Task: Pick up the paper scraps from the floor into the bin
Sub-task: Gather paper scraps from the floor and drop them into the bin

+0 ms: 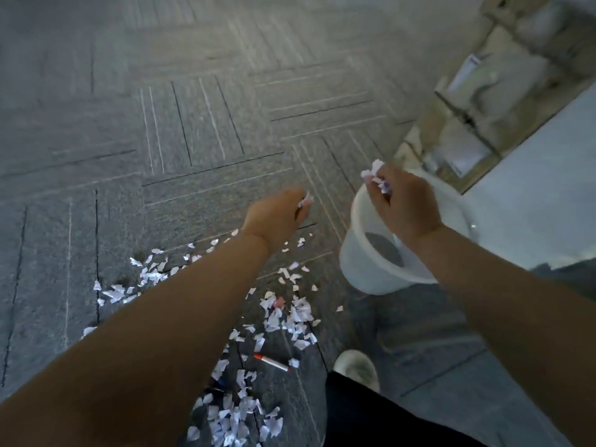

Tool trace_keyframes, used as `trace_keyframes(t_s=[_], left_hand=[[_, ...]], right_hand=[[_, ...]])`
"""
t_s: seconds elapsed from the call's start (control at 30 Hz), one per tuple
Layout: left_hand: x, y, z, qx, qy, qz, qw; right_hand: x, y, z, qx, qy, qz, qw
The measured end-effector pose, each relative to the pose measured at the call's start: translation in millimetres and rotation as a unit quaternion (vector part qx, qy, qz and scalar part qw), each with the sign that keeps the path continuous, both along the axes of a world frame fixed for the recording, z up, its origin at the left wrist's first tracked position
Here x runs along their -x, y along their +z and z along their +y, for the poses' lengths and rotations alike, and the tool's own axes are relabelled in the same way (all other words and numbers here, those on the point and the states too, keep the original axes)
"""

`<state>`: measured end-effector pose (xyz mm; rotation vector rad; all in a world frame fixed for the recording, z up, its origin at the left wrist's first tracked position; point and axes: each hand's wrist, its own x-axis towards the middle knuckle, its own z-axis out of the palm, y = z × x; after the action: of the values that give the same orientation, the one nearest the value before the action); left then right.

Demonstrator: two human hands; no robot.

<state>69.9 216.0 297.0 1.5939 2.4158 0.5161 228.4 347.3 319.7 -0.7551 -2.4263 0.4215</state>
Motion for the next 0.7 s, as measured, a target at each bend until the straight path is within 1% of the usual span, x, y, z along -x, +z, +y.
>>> trace_keyframes(t_s=[0.03,0.07,0.1,0.13,0.17,0.2,0.23,0.27,0.33,0.4,0.47,0.53,0.57,0.6,0.67,0.7], left_hand=[[-13,6,12,-0.012,-0.008,0.003,1.0],[-25,10,21,-0.026,-0.016,-0.001,1.0],[-37,12,30,-0.038,-0.025,-0.011,0.999],[-47,14,37,-0.043,-0.034,-0.021,0.998],[-56,13,43,-0.042,-0.044,-0.025,0.998],[-65,11,49,-0.035,-0.053,-0.025,0.998],[-72,7,54,-0.031,-0.061,-0.022,0.997],[-78,4,60,-0.03,-0.067,-0.02,0.997],[-87,-1,73,-0.027,-0.072,0.0,0.997],[-95,-7,90,-0.016,-0.086,0.025,0.996],[-106,-10,111,-0.018,-0.103,0.034,0.994],[-116,-15,129,-0.026,-0.127,0.008,0.992],[-120,-19,137,-0.008,-0.145,-0.01,0.989],[-121,-26,141,0.034,-0.167,-0.017,0.985],[-120,-41,139,0.118,-0.196,-0.004,0.973],[-118,-48,134,0.141,-0.202,0.006,0.969]], right_hand=[[-13,6,13,-0.005,-0.037,0.001,0.999],[-25,7,25,0.0,-0.075,-0.019,0.997],[-37,5,36,0.018,-0.111,-0.066,0.991],[-48,0,43,0.049,-0.143,-0.144,0.978],[-58,-5,47,0.088,-0.166,-0.236,0.954],[-67,-10,48,0.126,-0.175,-0.304,0.928],[-74,-14,48,0.15,-0.174,-0.327,0.917],[-78,-18,47,0.156,-0.17,-0.312,0.922],[-81,-19,44,0.141,-0.172,-0.231,0.947],[-85,-19,43,0.115,-0.192,-0.161,0.961],[-93,-18,43,0.087,-0.206,-0.126,0.966],[-101,-15,45,0.07,-0.213,-0.106,0.969],[-104,-14,45,0.067,-0.216,-0.098,0.969],[-105,-13,46,0.069,-0.218,-0.091,0.969],[-106,-12,43,0.078,-0.214,-0.086,0.97],[-106,-12,40,0.08,-0.208,-0.087,0.971]])
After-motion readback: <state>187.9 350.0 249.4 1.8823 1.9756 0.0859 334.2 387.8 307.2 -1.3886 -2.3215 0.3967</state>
